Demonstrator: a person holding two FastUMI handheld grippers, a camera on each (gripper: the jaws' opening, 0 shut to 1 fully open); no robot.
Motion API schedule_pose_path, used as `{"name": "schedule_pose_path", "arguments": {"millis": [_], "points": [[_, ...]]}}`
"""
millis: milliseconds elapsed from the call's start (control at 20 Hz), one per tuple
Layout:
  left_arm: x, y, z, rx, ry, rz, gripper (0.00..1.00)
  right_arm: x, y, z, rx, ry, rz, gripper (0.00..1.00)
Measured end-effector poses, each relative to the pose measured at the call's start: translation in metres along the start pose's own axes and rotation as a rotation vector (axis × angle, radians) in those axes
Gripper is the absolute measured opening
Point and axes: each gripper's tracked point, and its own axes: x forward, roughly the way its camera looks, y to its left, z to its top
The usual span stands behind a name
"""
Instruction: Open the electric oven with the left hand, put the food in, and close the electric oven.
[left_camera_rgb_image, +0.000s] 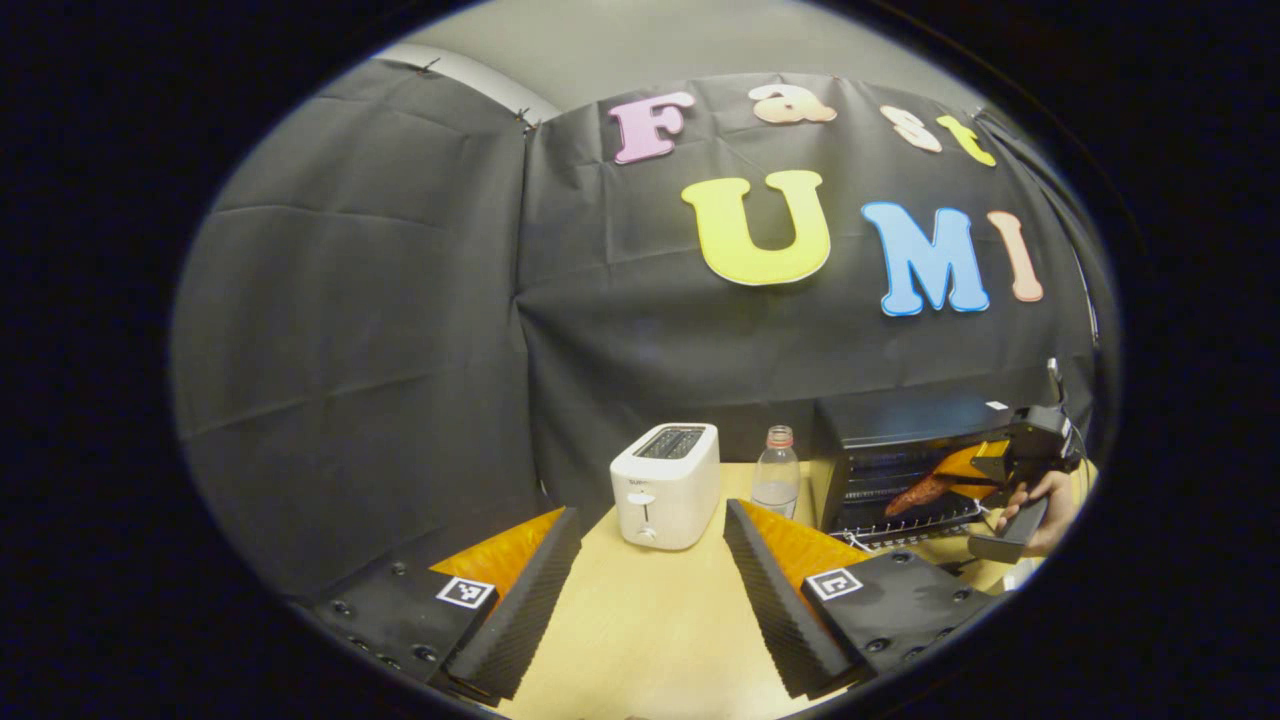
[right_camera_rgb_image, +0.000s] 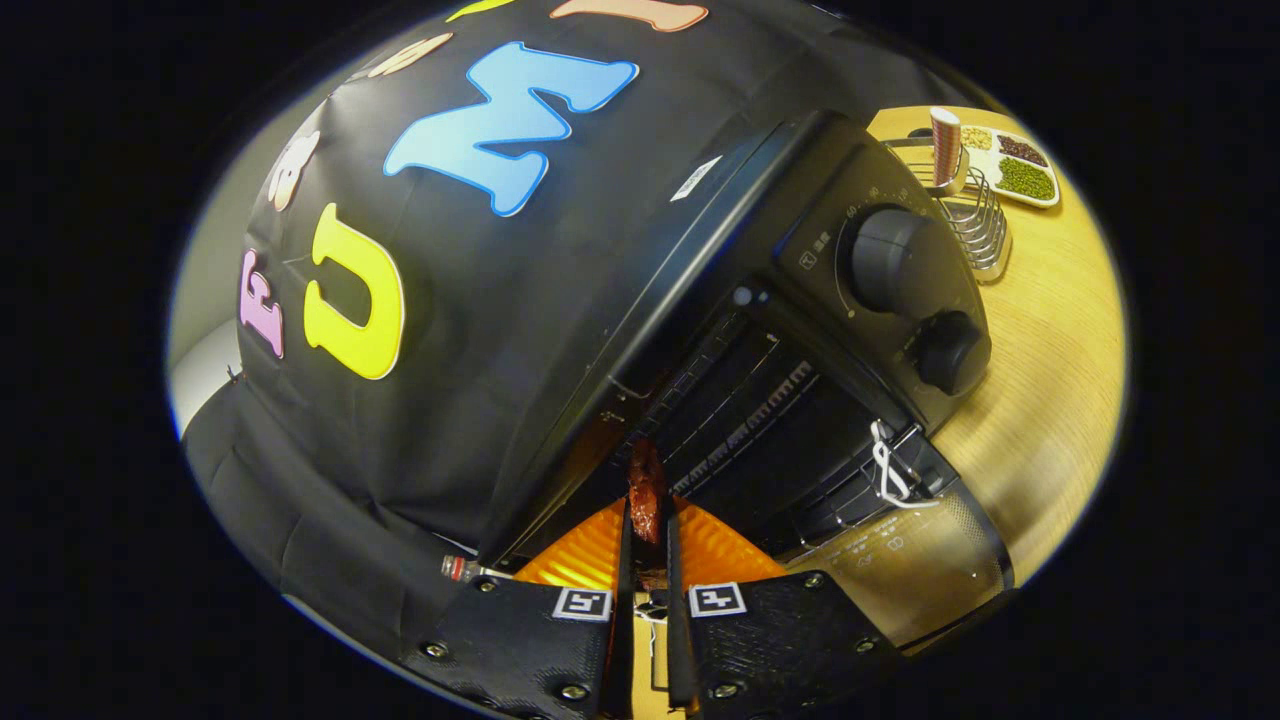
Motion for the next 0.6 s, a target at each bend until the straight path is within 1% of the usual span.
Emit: {"name": "schedule_pose_path", "arguments": {"millis": [50,150,200,250,300,350,400,450,500,550,600], "points": [[0.001,-0.001,-0.001,-0.002,0.003,0.000,1.00,0.001,-0.003,0.001,-0.010,-0.009,-0.017,0.14],[0.001,-0.002,-0.002,-0.003,0.008,-0.001,1.00,0.003,-0.010,0.004,-0.049,-0.018,-0.048,0.14],[0.001,-0.003,-0.004,0.000,0.008,0.000,0.98,0.004,-0.013,0.005,-0.057,-0.016,-0.048,0.16],[0.001,-0.004,-0.004,0.006,0.009,-0.001,0.98,0.005,-0.013,0.004,-0.057,-0.009,-0.049,0.16],[0.001,-0.007,-0.006,0.012,0.012,-0.003,0.98,0.005,-0.020,0.007,-0.071,-0.008,-0.078,0.18],[0.000,-0.009,-0.005,0.015,0.014,-0.007,0.98,0.005,-0.026,0.008,-0.089,-0.011,-0.099,0.12],[-0.001,-0.012,-0.005,0.016,0.014,-0.010,0.94,0.005,-0.028,0.010,-0.096,-0.008,-0.109,0.30],[-0.001,-0.014,-0.006,0.017,0.014,-0.012,0.98,0.005,-0.030,0.010,-0.097,0.001,-0.116,0.33],[-0.002,-0.016,-0.005,0.016,0.014,-0.016,0.98,0.004,-0.032,0.012,-0.097,0.004,-0.123,0.50],[-0.002,-0.018,-0.004,0.015,0.017,-0.020,0.94,0.000,-0.032,0.015,-0.104,-0.001,-0.118,0.50],[-0.003,-0.023,-0.006,0.013,0.020,-0.024,0.98,-0.003,-0.032,0.018,-0.120,-0.008,-0.128,0.57]]}}
